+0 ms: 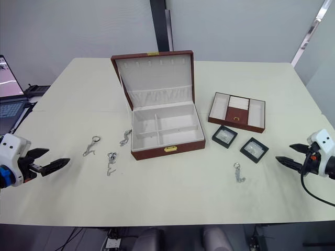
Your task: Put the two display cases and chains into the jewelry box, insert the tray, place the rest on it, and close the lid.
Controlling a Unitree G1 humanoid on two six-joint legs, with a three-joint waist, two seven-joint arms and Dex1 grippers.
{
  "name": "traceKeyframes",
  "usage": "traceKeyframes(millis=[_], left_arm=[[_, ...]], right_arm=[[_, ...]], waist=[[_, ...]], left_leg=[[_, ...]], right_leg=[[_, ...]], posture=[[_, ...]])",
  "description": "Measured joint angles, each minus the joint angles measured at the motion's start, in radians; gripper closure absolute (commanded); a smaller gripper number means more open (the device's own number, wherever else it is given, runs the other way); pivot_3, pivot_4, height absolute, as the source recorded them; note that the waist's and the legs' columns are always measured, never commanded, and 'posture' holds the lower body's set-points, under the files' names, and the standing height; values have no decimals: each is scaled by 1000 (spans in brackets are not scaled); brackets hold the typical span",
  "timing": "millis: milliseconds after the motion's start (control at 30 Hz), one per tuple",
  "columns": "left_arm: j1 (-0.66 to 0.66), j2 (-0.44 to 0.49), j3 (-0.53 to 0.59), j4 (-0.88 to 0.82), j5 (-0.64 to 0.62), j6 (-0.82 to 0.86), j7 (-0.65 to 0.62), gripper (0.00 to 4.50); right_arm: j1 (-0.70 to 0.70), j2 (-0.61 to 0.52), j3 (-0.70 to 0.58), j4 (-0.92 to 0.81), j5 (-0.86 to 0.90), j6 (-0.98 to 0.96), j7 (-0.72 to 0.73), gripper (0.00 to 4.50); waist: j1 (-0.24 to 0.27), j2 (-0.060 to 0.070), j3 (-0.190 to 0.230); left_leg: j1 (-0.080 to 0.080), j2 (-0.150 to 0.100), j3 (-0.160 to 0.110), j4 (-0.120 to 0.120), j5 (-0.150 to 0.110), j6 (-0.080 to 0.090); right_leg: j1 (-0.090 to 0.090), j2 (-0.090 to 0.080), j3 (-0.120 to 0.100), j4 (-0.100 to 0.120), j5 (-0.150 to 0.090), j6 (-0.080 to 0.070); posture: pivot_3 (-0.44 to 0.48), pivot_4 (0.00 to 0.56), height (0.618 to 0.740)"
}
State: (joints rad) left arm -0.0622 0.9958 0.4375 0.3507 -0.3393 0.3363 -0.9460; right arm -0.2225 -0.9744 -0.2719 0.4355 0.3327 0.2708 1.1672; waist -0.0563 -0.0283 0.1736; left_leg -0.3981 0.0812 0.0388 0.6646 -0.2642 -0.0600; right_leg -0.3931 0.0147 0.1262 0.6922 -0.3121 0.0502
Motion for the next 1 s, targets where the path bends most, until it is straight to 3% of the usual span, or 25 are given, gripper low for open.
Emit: traceKeyframes(millis=[700, 967, 1000], left_arm=[[-30, -12, -3, 6, 41, -13, 59, 41], [-143, -191, -62, -114, 33, 78, 211, 41], [-156, -211, -77, -128, 35, 90, 234, 212]], right_arm=[[-8, 21, 0, -3, 3, 1, -19, 0], [-166, 176, 28, -190, 62, 92, -115, 0], [-193, 203, 42, -202, 62, 95, -136, 0]], waist=[[0, 0, 0], [0, 0, 0], [0, 0, 0]], left_leg=[[0, 0, 0, 0, 0, 0], [0, -1, -4, 3, 0, 0], [0, -1, -5, 3, 0, 0]], right_leg=[[0, 0, 0, 0, 0, 0], [2, 1, -1, 4, 0, 0], [2, 1, -2, 4, 0, 0]], posture=[[0, 150, 740], [0, 150, 740], [0, 150, 740]])
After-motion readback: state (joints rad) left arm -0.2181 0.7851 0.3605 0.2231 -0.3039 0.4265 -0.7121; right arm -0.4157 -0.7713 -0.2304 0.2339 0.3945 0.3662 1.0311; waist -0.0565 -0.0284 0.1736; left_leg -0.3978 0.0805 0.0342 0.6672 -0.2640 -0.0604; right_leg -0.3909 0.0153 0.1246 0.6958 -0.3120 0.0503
